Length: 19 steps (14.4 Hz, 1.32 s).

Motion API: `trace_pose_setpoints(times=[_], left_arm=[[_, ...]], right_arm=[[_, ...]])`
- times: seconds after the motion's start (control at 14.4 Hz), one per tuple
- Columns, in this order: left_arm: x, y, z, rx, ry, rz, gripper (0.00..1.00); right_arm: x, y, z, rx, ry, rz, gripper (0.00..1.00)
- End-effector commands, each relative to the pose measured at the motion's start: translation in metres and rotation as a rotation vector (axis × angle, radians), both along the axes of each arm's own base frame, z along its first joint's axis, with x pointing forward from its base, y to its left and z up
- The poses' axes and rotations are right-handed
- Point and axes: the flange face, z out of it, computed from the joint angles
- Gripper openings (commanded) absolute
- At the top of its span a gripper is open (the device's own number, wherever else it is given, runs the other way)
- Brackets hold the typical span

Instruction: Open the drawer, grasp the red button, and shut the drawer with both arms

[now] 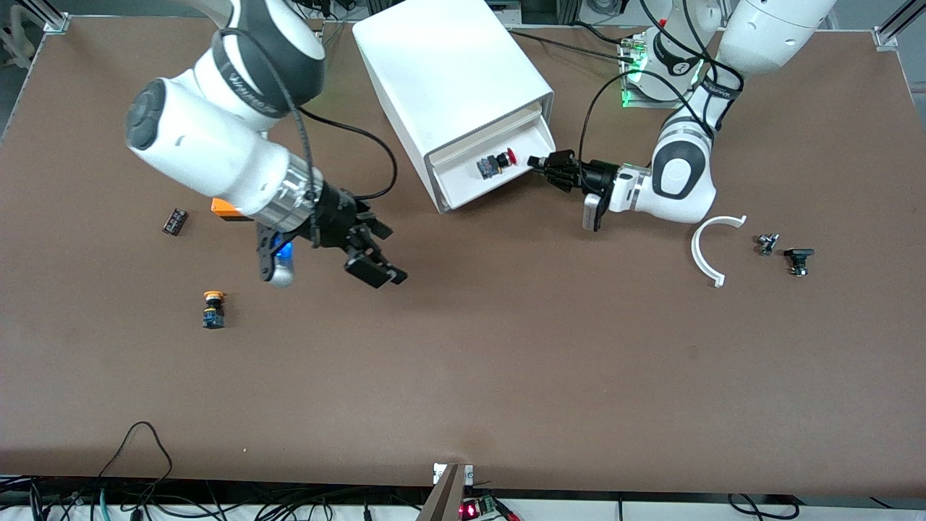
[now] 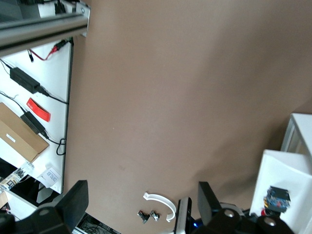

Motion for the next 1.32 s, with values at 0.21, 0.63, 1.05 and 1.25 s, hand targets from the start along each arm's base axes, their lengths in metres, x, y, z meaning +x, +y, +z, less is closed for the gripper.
trace_pose_setpoints(times=[0.21, 0.63, 1.05, 1.25], left_arm=[[0.086, 0.050, 0.004, 0.073, -0.041, 0.024, 0.00], [0.105, 0.072, 0.001, 0.102, -0.060, 0.021, 0.99], [0.122, 0.084, 0.039, 0.119, 0.000, -0.013, 1.00], [0.141, 0.106, 0.075, 0.199, 0.039, -0.067, 1.00]], right_arm=[[-0.029, 0.073, -0.027, -0.065, 0.000, 0.038, 1.00], [-0.071, 0.146, -0.085, -0.193, 0.007, 0.051, 1.00], [-0.105, 0.206, -0.142, -0.274, 0.007, 0.035, 1.00], [-0.125, 0.226, -0.158, -0.291, 0.022, 0.042, 0.99]])
